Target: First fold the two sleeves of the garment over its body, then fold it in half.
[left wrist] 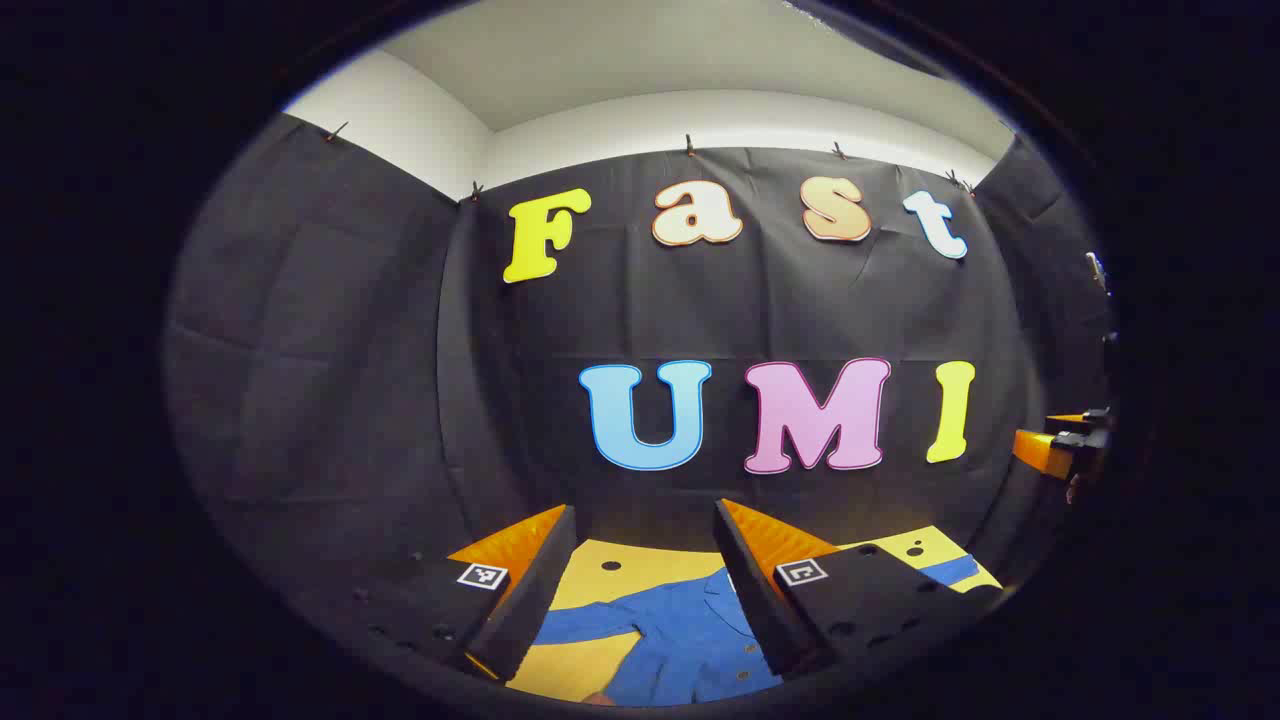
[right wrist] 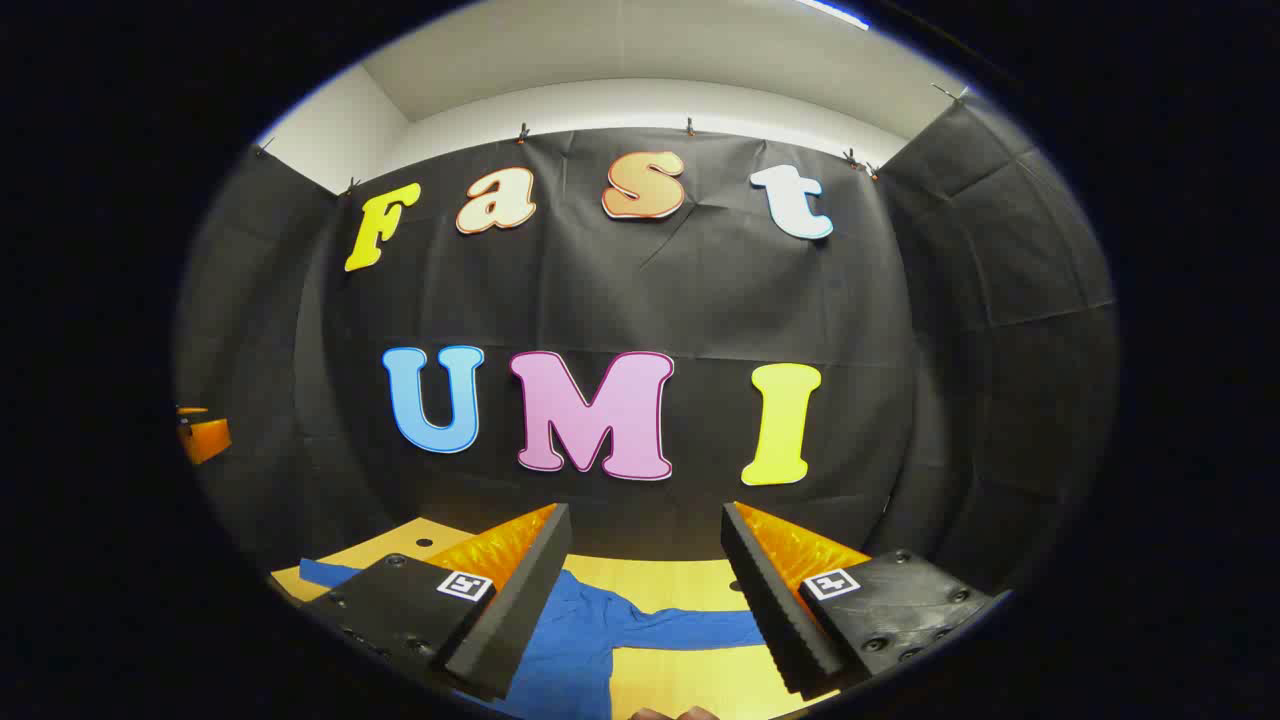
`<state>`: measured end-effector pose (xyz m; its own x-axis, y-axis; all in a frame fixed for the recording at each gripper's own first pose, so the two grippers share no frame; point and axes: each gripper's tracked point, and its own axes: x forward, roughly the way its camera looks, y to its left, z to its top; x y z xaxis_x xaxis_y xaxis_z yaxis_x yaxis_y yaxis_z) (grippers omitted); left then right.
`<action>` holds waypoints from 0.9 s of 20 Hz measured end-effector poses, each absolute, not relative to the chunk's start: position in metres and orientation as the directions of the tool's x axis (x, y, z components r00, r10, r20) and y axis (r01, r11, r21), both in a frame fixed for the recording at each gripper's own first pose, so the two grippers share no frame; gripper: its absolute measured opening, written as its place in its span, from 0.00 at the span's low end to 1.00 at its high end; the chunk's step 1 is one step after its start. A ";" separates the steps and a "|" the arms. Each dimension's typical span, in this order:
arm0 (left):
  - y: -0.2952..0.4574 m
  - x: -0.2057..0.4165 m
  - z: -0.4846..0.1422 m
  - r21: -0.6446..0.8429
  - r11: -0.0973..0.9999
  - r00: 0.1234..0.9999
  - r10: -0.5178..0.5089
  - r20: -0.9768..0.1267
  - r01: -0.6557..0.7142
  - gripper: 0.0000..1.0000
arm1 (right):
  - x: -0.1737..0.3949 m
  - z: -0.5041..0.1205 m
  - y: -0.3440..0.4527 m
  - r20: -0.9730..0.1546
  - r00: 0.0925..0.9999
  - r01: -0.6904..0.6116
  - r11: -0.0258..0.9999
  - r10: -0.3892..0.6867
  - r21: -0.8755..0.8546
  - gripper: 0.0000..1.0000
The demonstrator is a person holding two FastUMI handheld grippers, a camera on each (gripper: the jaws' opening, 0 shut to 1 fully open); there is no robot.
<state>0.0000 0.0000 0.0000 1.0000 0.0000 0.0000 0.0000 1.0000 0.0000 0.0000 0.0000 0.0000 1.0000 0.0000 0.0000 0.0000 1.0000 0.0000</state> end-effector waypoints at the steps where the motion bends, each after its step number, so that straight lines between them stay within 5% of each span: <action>1: 0.006 0.002 -0.004 0.000 1.000 1.000 -0.002 -0.008 0.002 0.80 | -0.002 0.002 0.004 0.004 1.000 0.012 1.000 -0.012 -0.003 0.96; 11: -0.007 0.011 -0.018 -0.059 0.989 0.991 -0.136 -0.009 0.135 0.80 | -0.029 -0.008 0.018 -0.056 0.996 0.069 0.997 -0.070 -0.024 1.00; 18: -0.005 0.007 -0.013 -0.057 0.991 0.992 -0.123 0.018 0.124 0.80 | -0.028 0.006 0.013 -0.019 0.997 0.079 0.997 -0.079 -0.010 0.92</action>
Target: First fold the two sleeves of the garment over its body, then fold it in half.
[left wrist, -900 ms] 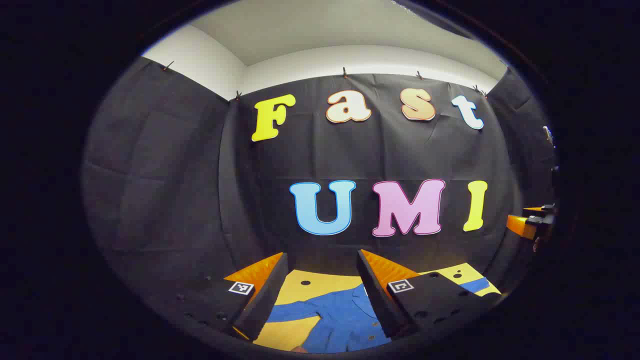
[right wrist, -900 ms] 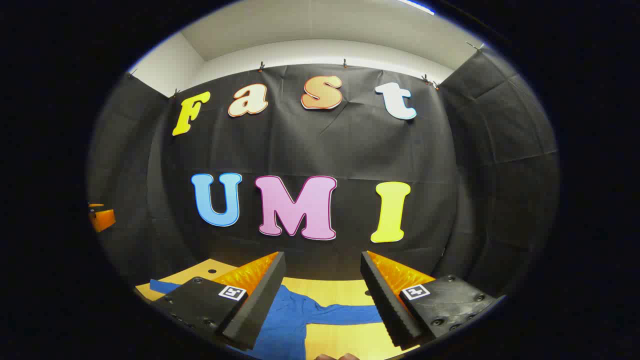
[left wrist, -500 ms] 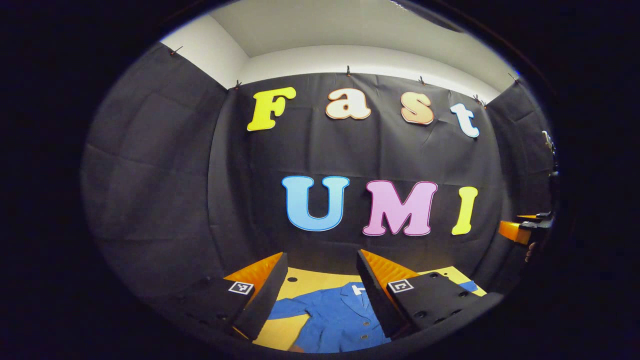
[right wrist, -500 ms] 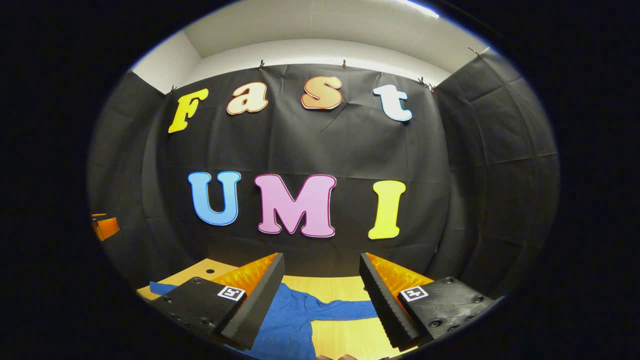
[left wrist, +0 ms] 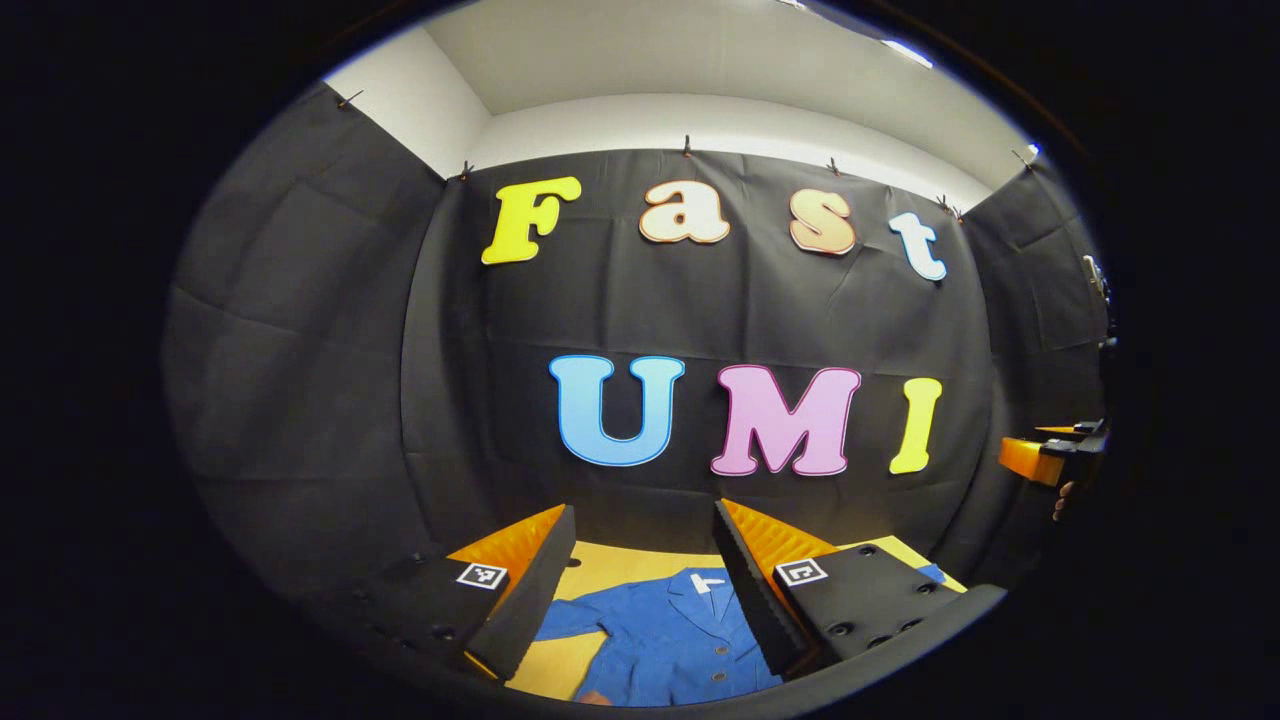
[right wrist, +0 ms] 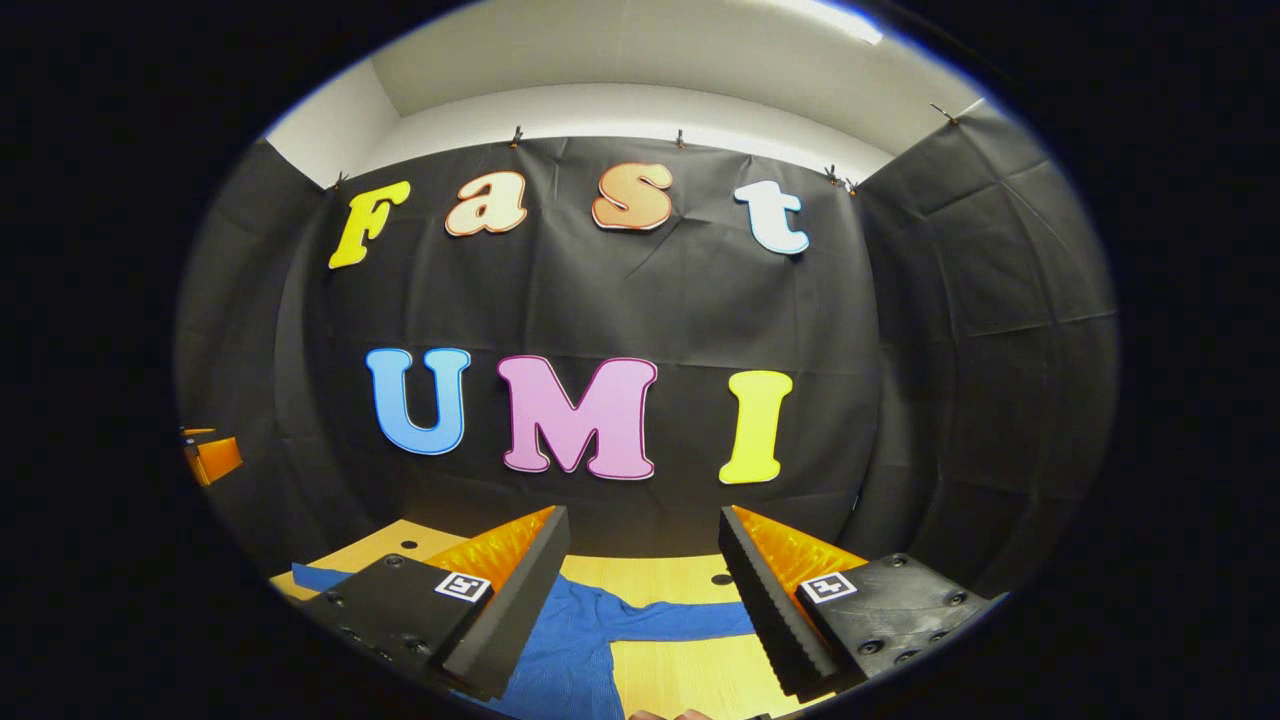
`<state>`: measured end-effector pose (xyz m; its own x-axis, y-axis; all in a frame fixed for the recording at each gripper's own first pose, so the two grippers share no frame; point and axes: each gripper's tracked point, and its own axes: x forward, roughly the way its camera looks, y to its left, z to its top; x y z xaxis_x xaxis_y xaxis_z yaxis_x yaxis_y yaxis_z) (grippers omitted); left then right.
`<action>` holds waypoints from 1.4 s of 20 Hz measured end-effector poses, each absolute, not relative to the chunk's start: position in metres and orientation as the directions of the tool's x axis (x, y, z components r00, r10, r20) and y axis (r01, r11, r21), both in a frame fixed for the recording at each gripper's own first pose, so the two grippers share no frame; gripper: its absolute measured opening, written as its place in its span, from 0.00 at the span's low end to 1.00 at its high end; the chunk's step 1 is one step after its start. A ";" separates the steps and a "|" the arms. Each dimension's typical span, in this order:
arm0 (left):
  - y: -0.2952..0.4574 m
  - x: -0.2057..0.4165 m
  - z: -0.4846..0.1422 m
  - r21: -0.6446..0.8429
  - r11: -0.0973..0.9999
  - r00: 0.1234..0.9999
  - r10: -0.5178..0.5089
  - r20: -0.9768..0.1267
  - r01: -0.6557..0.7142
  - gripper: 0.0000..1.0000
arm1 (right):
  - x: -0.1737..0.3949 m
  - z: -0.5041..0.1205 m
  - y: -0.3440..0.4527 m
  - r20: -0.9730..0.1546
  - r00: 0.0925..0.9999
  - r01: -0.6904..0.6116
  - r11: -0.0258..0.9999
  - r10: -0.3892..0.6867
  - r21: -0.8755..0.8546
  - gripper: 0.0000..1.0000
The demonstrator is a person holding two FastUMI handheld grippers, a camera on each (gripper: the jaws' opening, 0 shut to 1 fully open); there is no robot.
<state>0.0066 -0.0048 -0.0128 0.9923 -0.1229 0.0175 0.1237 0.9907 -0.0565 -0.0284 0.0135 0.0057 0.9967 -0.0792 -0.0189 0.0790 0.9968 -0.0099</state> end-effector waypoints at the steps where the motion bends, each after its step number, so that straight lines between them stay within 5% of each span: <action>1: -0.004 0.007 -0.012 -0.058 0.991 0.993 -0.118 0.016 0.119 0.80 | -0.028 0.007 0.014 -0.015 0.997 0.075 0.997 -0.076 -0.009 0.96; 4: -0.003 0.005 -0.018 -0.066 0.992 0.994 -0.105 0.010 0.105 0.80 | -0.022 -0.002 0.012 -0.020 0.997 0.068 0.997 -0.068 -0.027 0.99; 5: -0.003 0.004 -0.020 -0.070 0.992 0.995 -0.103 0.003 0.103 0.80 | -0.019 -0.011 0.010 -0.038 0.997 0.068 0.997 -0.070 -0.041 0.92; 8: -0.004 0.005 -0.025 -0.069 0.991 0.994 -0.111 0.000 0.111 0.80 | -0.013 -0.029 0.005 -0.075 0.995 0.064 0.996 -0.068 -0.063 1.00; 17: -0.009 0.036 -0.048 -0.108 0.975 0.979 -0.202 -0.038 0.197 0.80 | 0.036 -0.051 -0.049 -0.215 0.968 0.114 0.990 -0.129 -0.078 0.92; 22: -0.008 0.062 -0.061 -0.100 0.971 0.974 -0.222 -0.054 0.216 0.79 | 0.096 -0.119 -0.096 -0.424 0.895 0.155 0.988 -0.137 0.008 0.96; 28: -0.034 0.104 -0.073 -0.111 0.979 0.976 -0.182 -0.117 0.169 0.80 | 0.172 -0.264 -0.182 -0.737 0.665 0.328 0.935 -0.125 0.136 0.97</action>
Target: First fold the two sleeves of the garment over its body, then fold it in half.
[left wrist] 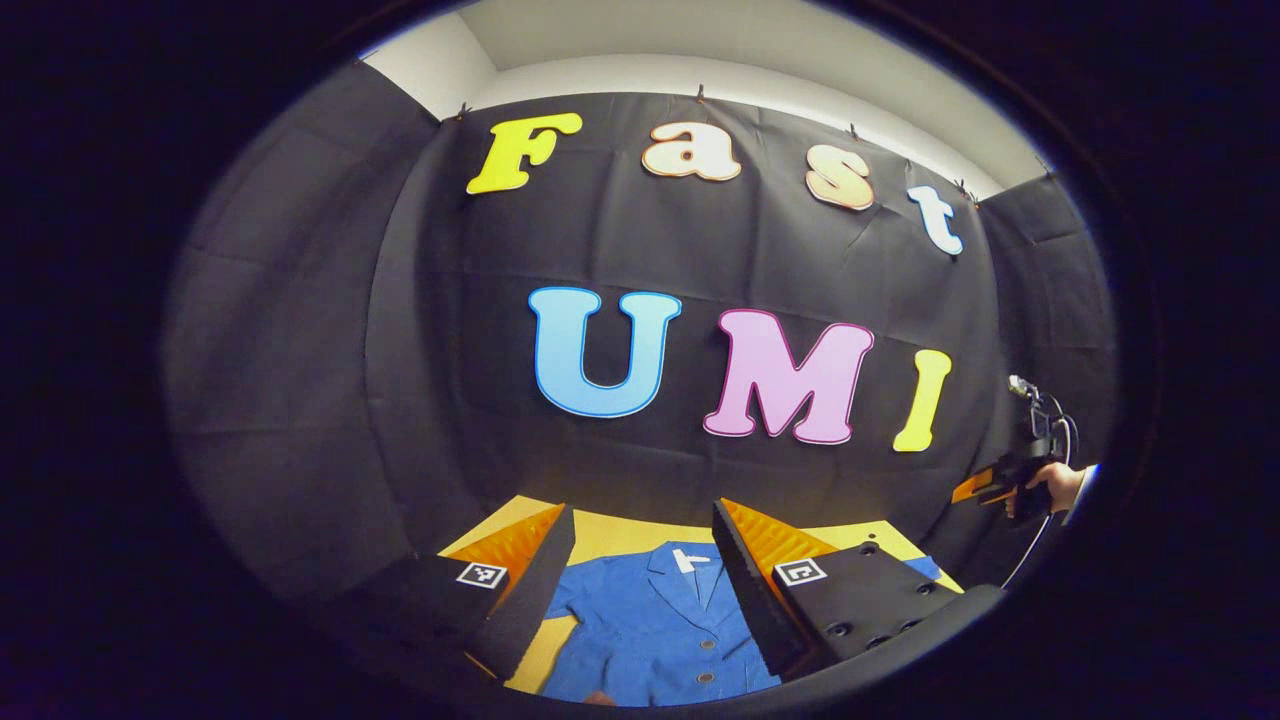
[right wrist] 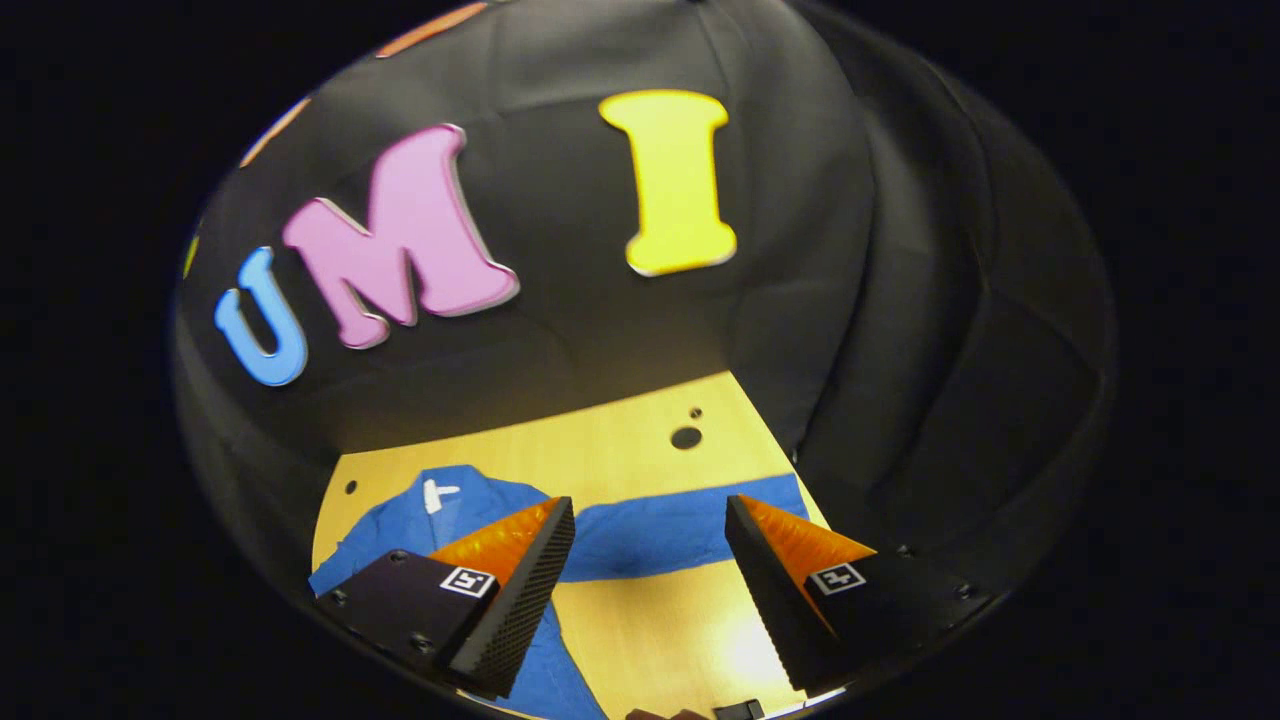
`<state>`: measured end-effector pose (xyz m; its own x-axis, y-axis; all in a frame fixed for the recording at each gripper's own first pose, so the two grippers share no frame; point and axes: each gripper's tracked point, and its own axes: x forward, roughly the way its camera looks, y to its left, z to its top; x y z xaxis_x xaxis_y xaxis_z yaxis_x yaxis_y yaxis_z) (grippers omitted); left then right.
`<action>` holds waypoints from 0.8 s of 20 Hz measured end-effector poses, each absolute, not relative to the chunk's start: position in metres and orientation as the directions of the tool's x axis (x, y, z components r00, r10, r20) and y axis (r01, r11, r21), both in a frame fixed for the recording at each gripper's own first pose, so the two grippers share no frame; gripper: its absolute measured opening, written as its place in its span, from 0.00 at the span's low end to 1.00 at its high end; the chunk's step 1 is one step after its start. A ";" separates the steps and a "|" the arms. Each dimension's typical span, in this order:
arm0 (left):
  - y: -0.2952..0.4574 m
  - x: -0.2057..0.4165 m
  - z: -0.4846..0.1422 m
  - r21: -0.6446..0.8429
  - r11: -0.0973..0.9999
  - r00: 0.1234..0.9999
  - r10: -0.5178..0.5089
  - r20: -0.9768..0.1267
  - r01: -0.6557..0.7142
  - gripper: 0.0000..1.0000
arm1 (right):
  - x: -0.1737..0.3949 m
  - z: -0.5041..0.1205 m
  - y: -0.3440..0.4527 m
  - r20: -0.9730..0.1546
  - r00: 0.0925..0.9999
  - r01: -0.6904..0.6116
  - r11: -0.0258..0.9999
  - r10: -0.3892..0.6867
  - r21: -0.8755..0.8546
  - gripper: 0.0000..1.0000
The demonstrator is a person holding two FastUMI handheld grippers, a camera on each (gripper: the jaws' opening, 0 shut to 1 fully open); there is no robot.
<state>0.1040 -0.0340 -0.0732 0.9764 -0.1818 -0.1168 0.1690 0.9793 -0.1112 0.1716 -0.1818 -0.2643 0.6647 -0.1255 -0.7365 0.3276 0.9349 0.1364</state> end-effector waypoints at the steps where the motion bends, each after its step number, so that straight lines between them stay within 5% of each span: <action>1: -0.040 0.110 -0.073 -0.108 0.980 0.977 -0.179 -0.113 0.167 0.80 | 0.181 -0.294 -0.198 -0.774 0.620 0.337 0.934 -0.128 0.115 0.98; 10: -0.095 0.152 -0.112 -0.037 0.993 0.958 -0.118 -0.260 0.112 0.80 | 0.176 -0.493 -0.302 -0.959 0.211 0.330 0.937 -0.190 -0.113 0.99; 16: -0.118 0.154 -0.117 -0.027 0.995 0.955 -0.096 -0.281 0.092 0.80 | 0.173 -0.514 -0.302 -0.979 0.162 0.386 0.921 -0.123 -0.052 0.96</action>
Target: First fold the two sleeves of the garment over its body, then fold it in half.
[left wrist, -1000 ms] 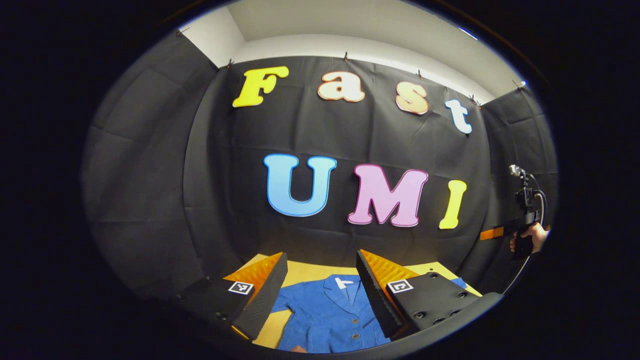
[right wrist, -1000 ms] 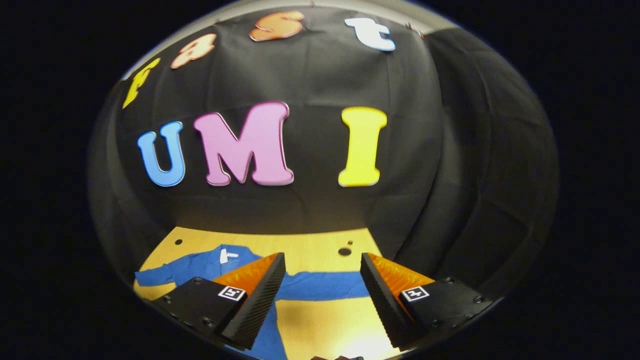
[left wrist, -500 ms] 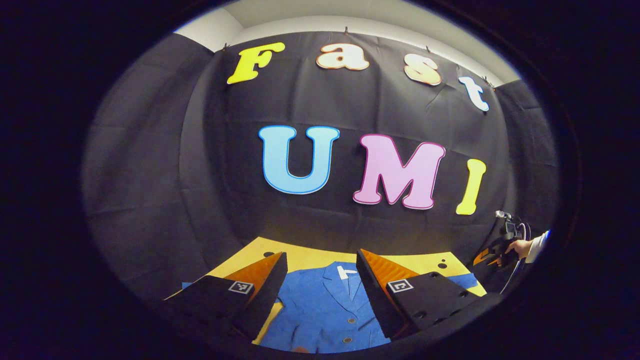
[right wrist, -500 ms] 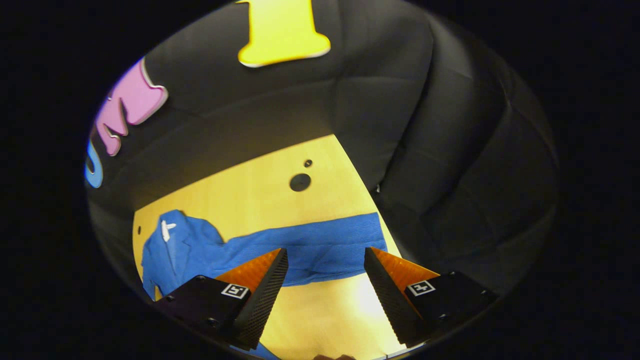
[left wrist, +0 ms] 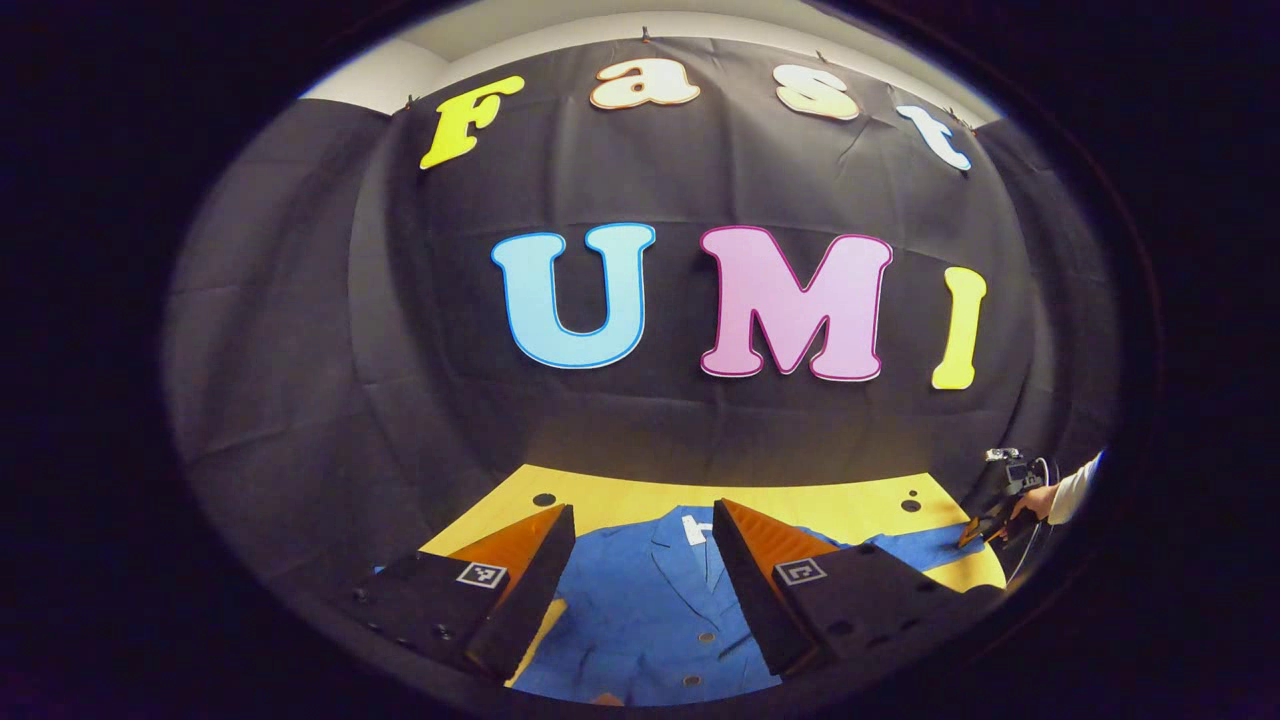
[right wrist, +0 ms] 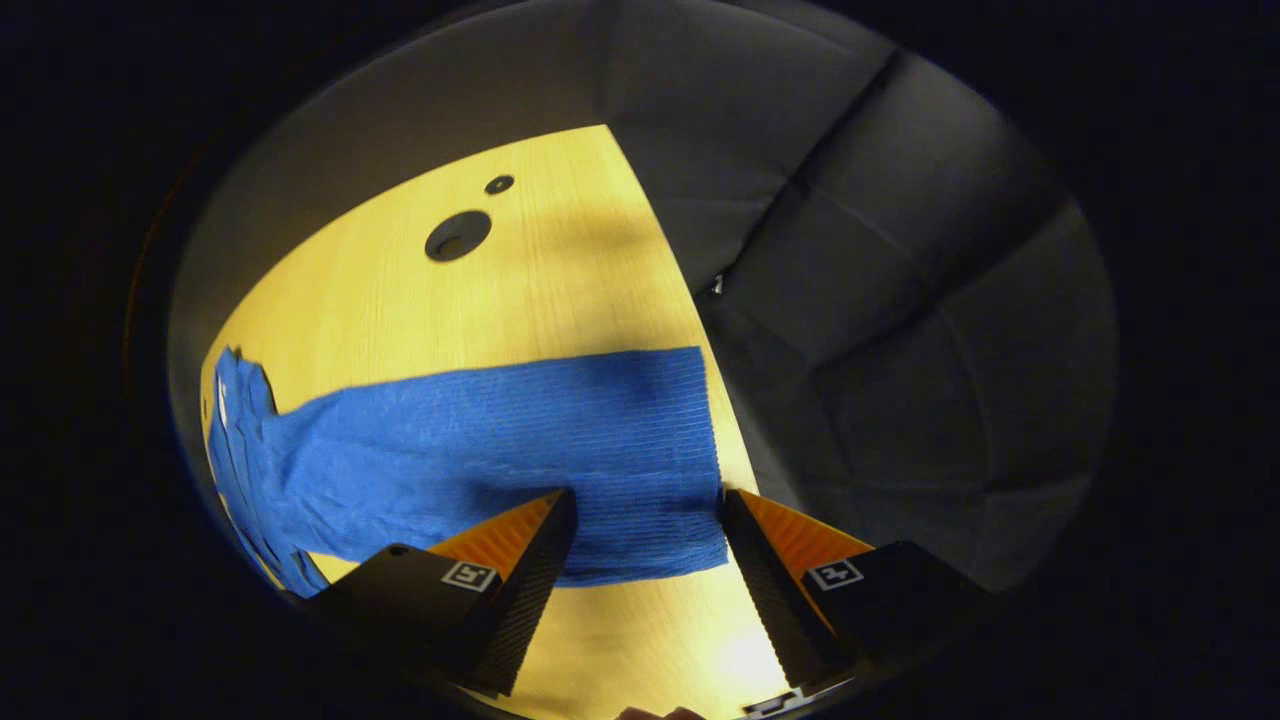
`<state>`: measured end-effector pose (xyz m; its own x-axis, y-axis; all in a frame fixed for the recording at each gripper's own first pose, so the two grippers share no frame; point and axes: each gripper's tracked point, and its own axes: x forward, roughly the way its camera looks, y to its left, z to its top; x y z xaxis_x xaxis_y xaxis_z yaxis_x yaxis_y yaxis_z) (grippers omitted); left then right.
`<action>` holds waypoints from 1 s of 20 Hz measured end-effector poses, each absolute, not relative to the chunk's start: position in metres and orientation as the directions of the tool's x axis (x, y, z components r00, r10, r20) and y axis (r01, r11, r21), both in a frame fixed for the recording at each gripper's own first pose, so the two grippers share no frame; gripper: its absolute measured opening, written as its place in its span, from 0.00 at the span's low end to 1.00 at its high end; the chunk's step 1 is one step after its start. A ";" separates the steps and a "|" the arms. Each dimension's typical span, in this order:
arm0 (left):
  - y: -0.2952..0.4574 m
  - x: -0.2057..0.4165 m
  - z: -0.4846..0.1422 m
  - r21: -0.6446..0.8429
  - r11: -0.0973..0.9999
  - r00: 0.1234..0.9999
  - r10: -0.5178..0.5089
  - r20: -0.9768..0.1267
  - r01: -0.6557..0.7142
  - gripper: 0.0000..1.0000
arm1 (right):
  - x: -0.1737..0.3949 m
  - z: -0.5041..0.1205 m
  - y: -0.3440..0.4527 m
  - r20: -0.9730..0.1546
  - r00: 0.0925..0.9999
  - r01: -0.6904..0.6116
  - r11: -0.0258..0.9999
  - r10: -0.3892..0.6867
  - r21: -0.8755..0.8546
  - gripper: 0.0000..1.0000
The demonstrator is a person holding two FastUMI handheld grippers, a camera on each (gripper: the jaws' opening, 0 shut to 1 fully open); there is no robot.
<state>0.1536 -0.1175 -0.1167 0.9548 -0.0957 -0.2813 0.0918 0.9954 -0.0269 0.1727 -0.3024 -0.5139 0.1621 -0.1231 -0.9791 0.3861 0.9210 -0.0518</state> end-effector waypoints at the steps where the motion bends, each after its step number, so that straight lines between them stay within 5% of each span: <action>1: -0.123 0.154 -0.119 -0.043 0.995 0.952 -0.103 -0.289 0.095 0.80 | 0.170 -0.512 -0.302 -0.983 0.150 0.399 0.916 -0.105 -0.037 0.93; 2: -0.126 0.154 -0.123 -0.054 0.994 0.948 -0.107 -0.300 0.095 0.80 | 0.171 -0.511 -0.304 -0.980 0.171 0.393 0.919 -0.103 -0.028 0.92; 6: -0.134 0.152 -0.122 -0.070 0.993 0.945 -0.115 -0.306 0.098 0.80 | 0.174 -0.512 -0.294 -0.983 0.164 0.393 0.920 -0.085 -0.014 0.12; 7: -0.134 0.150 -0.119 -0.063 0.993 0.948 -0.111 -0.298 0.096 0.80 | 0.174 -0.512 -0.292 -0.982 0.167 0.376 0.926 -0.090 -0.021 0.06; 8: -0.131 0.146 -0.117 -0.056 0.994 0.952 -0.106 -0.287 0.094 0.80 | 0.174 -0.510 -0.290 -0.981 0.168 0.353 0.935 -0.091 -0.026 0.15; 9: -0.127 0.143 -0.115 -0.050 0.995 0.955 -0.101 -0.278 0.091 0.80 | 0.173 -0.508 -0.290 -0.980 0.166 0.329 0.943 -0.106 -0.046 0.05; 20: -0.012 0.098 -0.132 -0.091 0.994 0.959 -0.079 -0.273 0.056 0.80 | 0.208 -0.364 -0.168 -0.906 0.377 0.267 0.959 -0.192 -0.093 0.05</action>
